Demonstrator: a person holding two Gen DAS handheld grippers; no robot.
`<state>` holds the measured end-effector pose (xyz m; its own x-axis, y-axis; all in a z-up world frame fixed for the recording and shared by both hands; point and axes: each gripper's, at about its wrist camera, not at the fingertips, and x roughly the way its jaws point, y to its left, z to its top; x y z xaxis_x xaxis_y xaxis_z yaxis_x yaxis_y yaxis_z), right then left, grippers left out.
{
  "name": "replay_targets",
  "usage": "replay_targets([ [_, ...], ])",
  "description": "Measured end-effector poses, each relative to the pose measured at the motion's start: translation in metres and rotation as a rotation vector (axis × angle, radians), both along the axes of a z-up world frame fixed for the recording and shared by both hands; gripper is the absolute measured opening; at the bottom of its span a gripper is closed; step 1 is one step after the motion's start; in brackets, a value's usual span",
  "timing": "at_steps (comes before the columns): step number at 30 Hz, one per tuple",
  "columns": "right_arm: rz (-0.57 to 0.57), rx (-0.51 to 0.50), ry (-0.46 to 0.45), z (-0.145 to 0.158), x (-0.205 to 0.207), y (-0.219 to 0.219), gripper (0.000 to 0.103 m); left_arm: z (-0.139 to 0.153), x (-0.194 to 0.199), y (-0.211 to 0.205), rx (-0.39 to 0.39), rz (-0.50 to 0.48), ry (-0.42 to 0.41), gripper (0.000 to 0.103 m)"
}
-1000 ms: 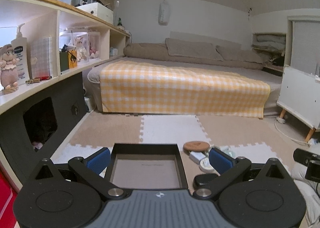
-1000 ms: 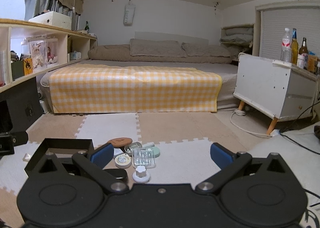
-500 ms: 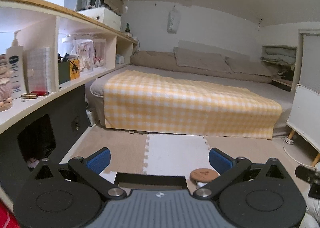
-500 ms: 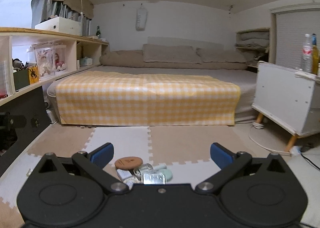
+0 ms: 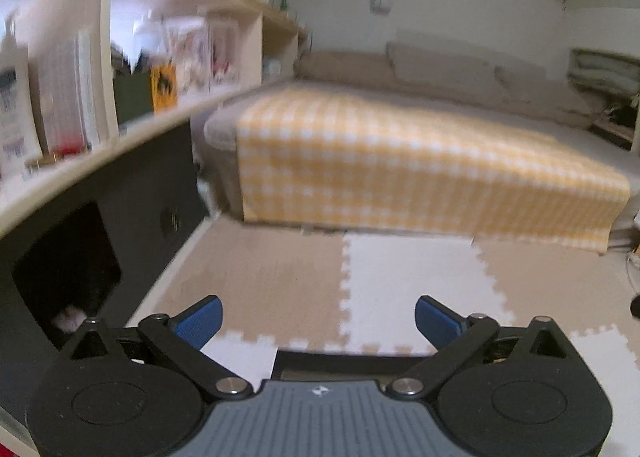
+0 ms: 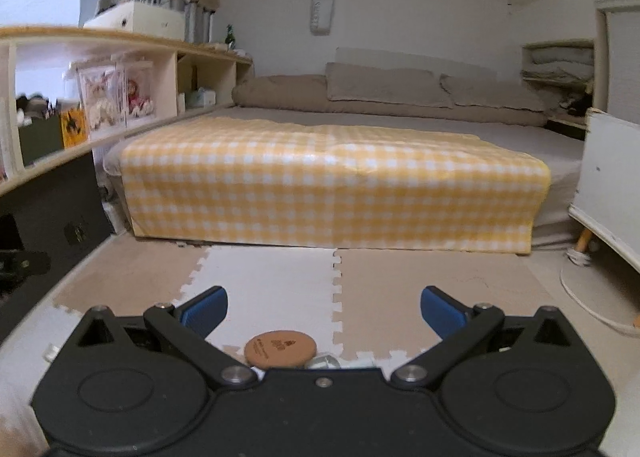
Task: Organize rigid objects
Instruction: 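Lower the right gripper onto the cork coaster and close on it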
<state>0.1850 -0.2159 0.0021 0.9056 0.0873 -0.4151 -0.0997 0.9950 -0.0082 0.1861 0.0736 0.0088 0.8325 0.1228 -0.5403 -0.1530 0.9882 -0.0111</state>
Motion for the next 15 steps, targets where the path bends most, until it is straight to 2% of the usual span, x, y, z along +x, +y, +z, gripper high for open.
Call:
replay_targets([
  [4,0.063,-0.032,0.049,-0.023,0.038,0.009,0.103,-0.023,0.016,0.021,0.003,0.017,0.104,0.09],
  [8,0.106,-0.062,0.114,-0.05,0.074,0.018,0.103,-0.047,0.024,0.042,-0.033,0.015,0.204,0.082],
  [11,0.131,-0.065,0.178,-0.071,0.102,0.023,0.103,-0.063,0.03,0.053,-0.069,0.005,0.277,0.071],
  [15,0.155,-0.062,0.254,-0.093,0.135,0.026,0.103,-0.079,0.036,0.058,-0.073,0.006,0.345,0.058],
])
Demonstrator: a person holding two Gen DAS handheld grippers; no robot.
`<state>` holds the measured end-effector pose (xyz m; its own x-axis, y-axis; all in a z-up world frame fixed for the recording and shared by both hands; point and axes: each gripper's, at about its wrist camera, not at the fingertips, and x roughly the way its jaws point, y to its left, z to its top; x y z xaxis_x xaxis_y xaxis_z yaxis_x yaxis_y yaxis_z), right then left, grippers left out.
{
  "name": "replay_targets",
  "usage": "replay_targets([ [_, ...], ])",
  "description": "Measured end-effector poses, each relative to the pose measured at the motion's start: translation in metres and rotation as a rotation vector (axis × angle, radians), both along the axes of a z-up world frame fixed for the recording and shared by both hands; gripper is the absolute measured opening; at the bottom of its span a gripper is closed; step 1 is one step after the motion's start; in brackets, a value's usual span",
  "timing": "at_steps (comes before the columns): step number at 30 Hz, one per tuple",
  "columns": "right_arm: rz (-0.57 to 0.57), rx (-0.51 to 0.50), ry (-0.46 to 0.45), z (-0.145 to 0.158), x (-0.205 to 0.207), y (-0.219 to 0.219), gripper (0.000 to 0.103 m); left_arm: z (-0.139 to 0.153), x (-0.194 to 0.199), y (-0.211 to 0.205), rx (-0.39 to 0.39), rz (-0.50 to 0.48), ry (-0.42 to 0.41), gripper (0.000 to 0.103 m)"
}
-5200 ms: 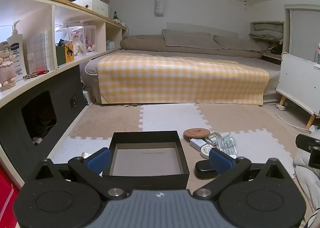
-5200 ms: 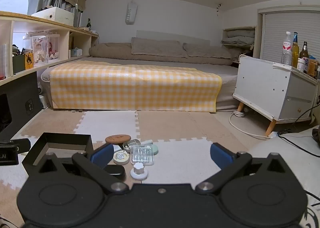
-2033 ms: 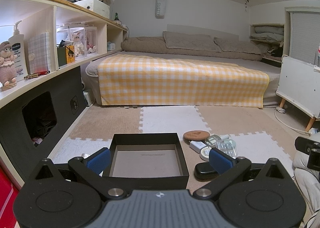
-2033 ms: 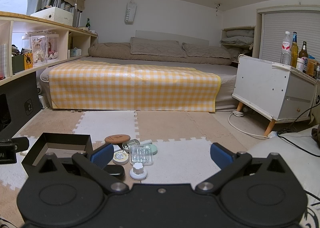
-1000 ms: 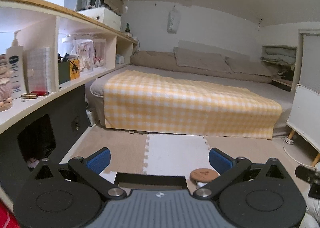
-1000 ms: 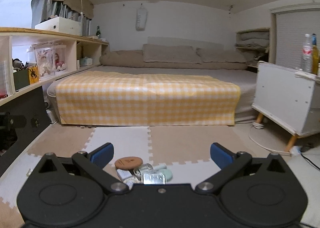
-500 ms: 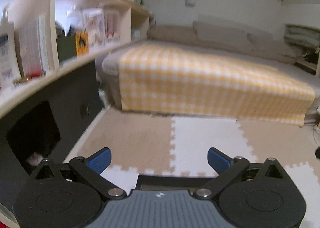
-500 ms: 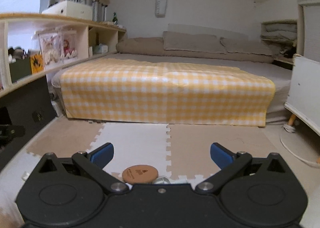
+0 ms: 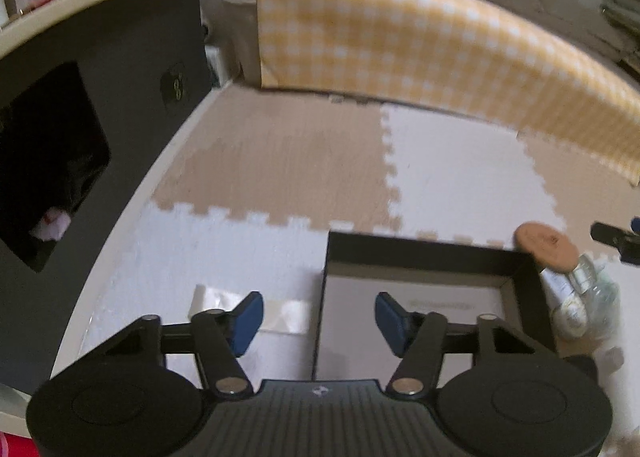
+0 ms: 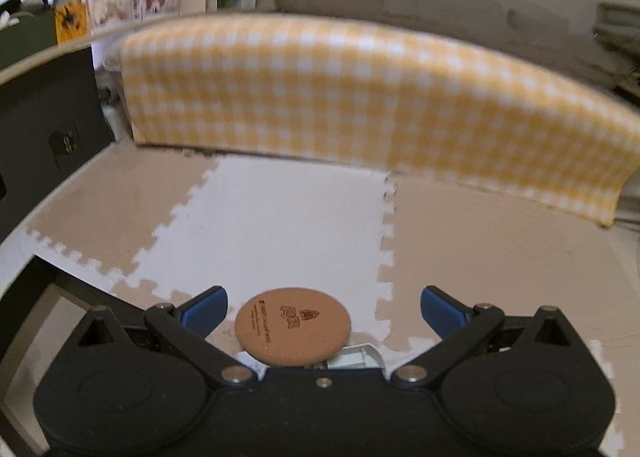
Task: Organize rigid objects
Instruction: 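Lower the right gripper onto the cork coaster and close on it, then carry the cork coaster with the right gripper over the black box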
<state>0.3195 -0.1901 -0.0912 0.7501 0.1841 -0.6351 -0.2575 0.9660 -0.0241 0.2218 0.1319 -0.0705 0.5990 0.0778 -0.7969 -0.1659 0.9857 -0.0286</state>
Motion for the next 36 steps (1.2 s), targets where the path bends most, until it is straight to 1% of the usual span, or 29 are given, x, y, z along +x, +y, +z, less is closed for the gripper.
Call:
replay_targets([
  [3,0.029,-0.003,0.062,-0.016,0.019,0.002,0.103,-0.01,0.004,0.004,-0.008,0.013,0.046,0.05],
  [5,0.018,0.007,0.085,-0.026,0.029,0.003,0.103,-0.017,0.006,0.006,-0.013,0.002,0.083,0.043],
  [7,0.004,0.03,0.112,-0.035,0.038,0.004,0.103,-0.023,0.008,0.005,-0.01,-0.009,0.109,0.03],
  [9,0.007,0.049,0.135,-0.042,0.043,0.005,0.103,-0.027,0.009,0.003,-0.012,-0.024,0.13,0.023],
  [10,0.01,0.05,0.144,-0.046,0.046,0.007,0.103,-0.029,0.01,0.002,-0.013,-0.031,0.137,0.022],
  [13,0.029,0.029,0.155,-0.055,0.052,0.013,0.103,-0.033,0.012,-0.002,0.0,-0.053,0.156,0.018],
  [16,0.04,0.0,0.165,-0.063,0.056,0.019,0.103,-0.036,0.014,-0.006,0.014,-0.065,0.164,0.018],
  [18,0.037,-0.002,0.164,-0.066,0.058,0.021,0.103,-0.036,0.014,-0.008,0.016,-0.071,0.165,0.017],
  [22,0.058,-0.009,0.165,-0.067,0.059,0.028,0.103,-0.038,0.015,-0.008,0.021,-0.073,0.172,0.011],
  [25,0.096,-0.057,0.155,-0.068,0.056,0.037,0.103,-0.037,0.015,-0.008,0.021,-0.07,0.173,0.01],
  [28,0.097,-0.103,0.134,-0.069,0.054,0.041,0.103,-0.038,0.015,-0.008,0.019,-0.069,0.172,0.01],
  [32,0.08,-0.091,0.135,-0.068,0.055,0.037,0.102,-0.038,0.015,-0.007,0.014,-0.068,0.172,0.01],
  [33,0.077,-0.086,0.143,-0.068,0.055,0.036,0.099,-0.038,0.015,-0.007,0.013,-0.068,0.173,0.01],
  [36,0.082,-0.095,0.143,-0.069,0.053,0.037,0.099,-0.038,0.015,-0.006,0.009,-0.065,0.174,0.009],
])
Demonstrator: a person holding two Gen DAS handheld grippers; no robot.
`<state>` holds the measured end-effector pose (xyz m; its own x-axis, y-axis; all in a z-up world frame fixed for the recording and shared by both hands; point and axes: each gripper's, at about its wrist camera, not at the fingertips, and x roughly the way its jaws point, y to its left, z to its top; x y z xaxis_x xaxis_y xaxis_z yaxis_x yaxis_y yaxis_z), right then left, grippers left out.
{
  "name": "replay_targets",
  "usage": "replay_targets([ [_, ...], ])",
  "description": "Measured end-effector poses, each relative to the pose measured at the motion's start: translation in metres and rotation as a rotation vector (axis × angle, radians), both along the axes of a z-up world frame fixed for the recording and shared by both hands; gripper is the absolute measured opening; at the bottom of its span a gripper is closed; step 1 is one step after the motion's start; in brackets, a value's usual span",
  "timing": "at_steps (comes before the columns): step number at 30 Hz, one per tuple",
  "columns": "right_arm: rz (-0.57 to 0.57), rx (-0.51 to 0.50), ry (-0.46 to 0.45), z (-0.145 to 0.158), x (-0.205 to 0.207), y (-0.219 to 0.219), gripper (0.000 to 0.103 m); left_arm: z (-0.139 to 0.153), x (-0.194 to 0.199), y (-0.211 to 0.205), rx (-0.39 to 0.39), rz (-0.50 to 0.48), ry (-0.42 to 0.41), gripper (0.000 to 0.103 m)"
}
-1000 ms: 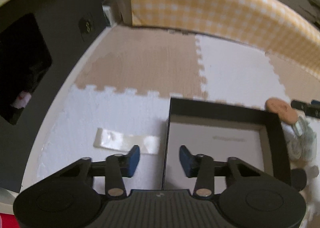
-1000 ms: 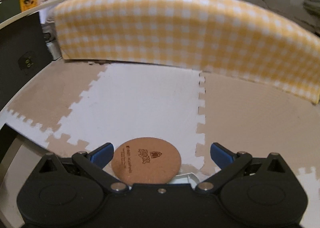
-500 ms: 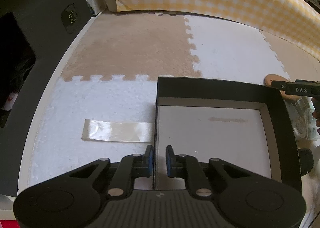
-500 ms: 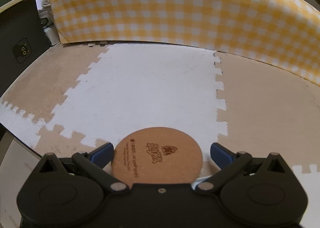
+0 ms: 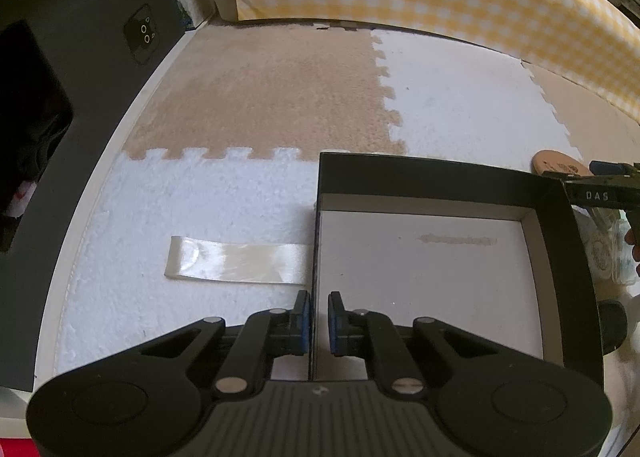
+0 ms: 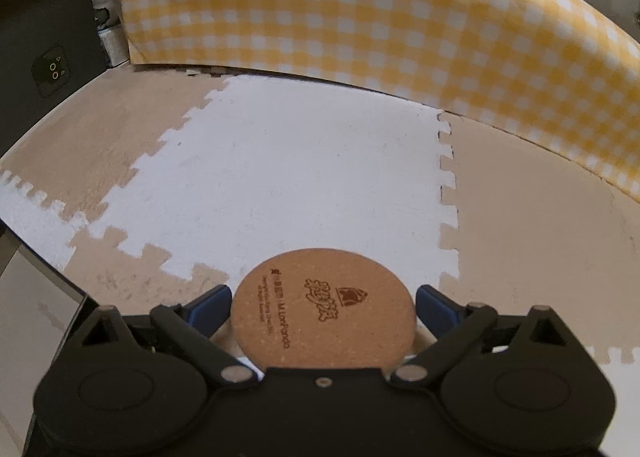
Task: Organize rigid objects
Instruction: 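Carry the cork coaster with the right gripper over the black box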
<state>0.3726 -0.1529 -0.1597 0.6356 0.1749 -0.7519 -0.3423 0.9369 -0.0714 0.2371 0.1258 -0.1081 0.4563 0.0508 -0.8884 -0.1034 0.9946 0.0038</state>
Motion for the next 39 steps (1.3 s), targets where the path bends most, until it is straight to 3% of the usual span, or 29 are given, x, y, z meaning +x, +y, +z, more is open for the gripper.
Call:
replay_targets([
  [6,0.001,-0.006,-0.045,0.011,-0.006,0.0,0.099,0.0,0.0,0.001,-0.005,0.006,0.0,0.009],
  [12,0.018,0.158,-0.129,0.061,-0.018,-0.004,0.099,0.0,0.0,0.003,-0.01,0.008,0.0,0.008],
  [15,0.12,0.242,-0.147,0.083,-0.032,0.008,0.099,0.001,0.0,0.005,-0.021,0.011,-0.002,0.008],
  [19,0.337,0.24,-0.136,0.094,-0.062,0.042,0.099,0.002,-0.001,0.007,-0.036,0.016,-0.005,0.008],
  [25,0.537,0.151,-0.032,0.065,-0.095,0.089,0.099,0.003,-0.001,0.007,-0.04,0.019,-0.008,0.008],
  [31,0.537,0.127,0.063,0.032,-0.11,0.111,0.099,0.003,-0.001,0.009,-0.047,0.021,-0.009,0.008],
  [39,0.512,0.173,0.19,0.015,-0.119,0.142,0.099,0.004,-0.002,0.008,-0.051,0.023,-0.009,0.008],
])
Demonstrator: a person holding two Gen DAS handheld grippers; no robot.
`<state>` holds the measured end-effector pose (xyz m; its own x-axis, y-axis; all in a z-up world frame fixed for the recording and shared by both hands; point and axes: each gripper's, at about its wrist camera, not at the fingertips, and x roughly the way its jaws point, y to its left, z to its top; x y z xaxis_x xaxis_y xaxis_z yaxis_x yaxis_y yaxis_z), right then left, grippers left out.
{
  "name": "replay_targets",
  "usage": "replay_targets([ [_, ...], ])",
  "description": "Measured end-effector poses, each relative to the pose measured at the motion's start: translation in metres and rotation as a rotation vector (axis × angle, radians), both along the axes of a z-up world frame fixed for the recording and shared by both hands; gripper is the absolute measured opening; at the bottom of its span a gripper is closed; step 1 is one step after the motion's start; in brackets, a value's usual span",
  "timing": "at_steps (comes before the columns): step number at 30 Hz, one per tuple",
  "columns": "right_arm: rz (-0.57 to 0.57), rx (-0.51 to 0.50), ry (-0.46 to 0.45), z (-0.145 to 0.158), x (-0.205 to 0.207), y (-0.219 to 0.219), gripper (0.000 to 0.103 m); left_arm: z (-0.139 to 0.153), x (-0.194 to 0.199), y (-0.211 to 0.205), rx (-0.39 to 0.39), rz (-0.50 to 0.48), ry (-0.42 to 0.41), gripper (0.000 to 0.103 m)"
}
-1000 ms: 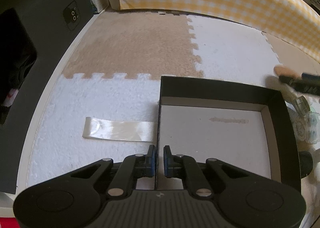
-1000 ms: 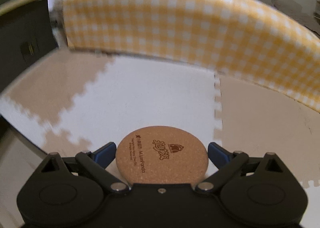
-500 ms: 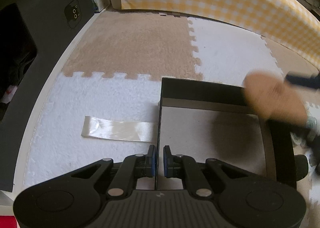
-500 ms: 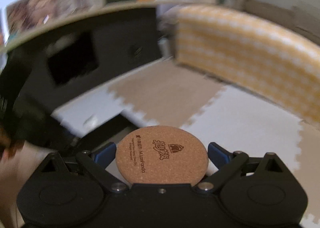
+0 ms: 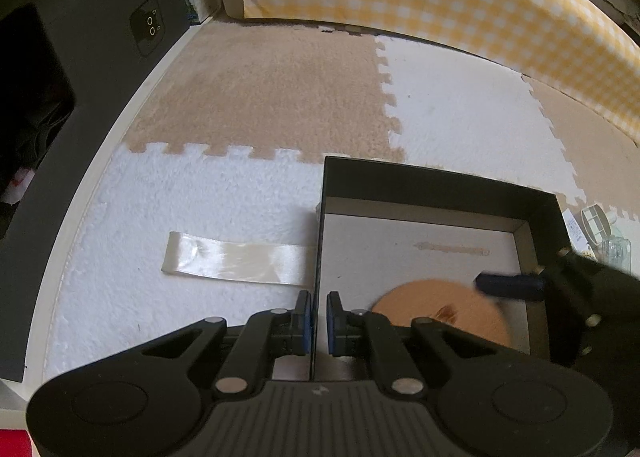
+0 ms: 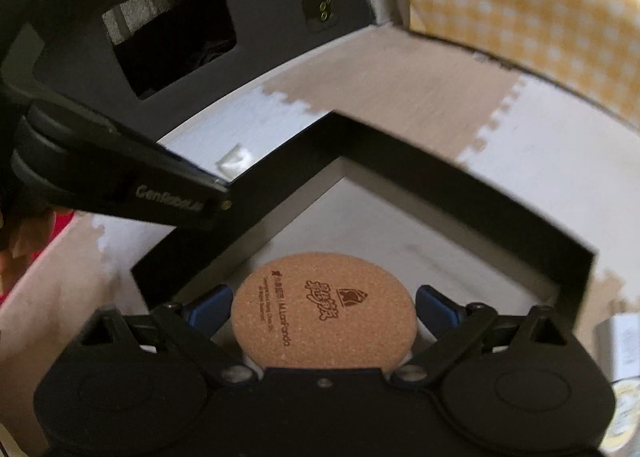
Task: Organize rigid objects
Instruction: 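Carry the cork coaster with the right gripper over the black box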
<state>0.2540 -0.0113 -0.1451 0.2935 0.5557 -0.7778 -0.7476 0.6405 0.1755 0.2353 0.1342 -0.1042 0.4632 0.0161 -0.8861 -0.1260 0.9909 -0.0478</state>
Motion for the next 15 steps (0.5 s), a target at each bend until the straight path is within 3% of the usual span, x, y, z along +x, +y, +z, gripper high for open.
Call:
replay_targets([
  [11,-0.084,0.019,0.158,-0.002,0.015,-0.007,0.102,0.001,0.0,0.001,-0.001,-0.001,0.001,0.008],
  [13,-0.094,0.026,0.194,0.001,0.02,-0.012,0.092,0.001,0.001,0.001,-0.004,0.0,0.001,0.008],
  [15,-0.112,0.005,0.213,0.004,0.024,-0.015,0.071,0.001,0.001,0.001,-0.005,0.001,0.001,0.008],
])
